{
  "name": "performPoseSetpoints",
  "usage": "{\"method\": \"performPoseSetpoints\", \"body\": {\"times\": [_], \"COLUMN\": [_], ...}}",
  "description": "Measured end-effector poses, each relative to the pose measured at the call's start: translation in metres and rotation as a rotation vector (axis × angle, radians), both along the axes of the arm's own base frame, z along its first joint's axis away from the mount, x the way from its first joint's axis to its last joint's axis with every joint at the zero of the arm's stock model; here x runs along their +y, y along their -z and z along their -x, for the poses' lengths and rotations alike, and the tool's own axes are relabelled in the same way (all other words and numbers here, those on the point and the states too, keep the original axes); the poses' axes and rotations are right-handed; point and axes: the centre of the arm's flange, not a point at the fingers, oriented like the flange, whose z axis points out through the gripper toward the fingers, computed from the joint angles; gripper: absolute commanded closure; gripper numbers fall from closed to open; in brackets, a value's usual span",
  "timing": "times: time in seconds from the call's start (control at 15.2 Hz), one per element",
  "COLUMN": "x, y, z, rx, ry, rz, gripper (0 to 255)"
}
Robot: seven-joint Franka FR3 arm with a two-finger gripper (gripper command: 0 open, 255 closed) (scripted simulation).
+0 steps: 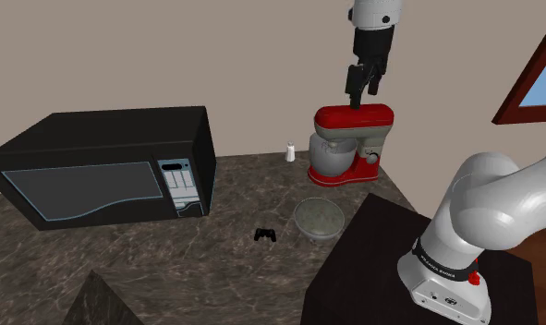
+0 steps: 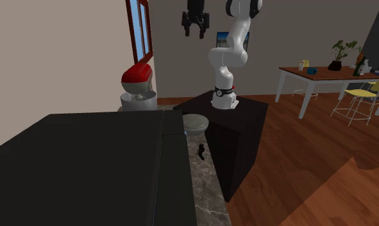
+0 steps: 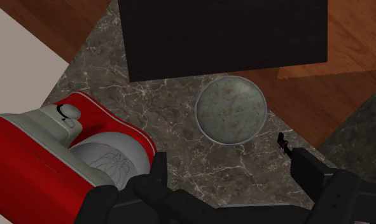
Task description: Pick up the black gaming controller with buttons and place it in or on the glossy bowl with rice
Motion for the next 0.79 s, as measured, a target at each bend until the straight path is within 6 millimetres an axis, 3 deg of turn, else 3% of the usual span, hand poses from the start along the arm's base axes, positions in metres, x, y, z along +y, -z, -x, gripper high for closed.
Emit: {"method": "performPoseSetpoints", "body": {"times": [0.2, 0.79], "x": [0.005, 0.036], "y": [0.014, 0.118], "z": [-0.005, -0.042], "rx": [-0.001, -0.01], "ry": [-0.005, -0.04], "rz": [-0.003, -0.024], "gripper": [0, 0]}}
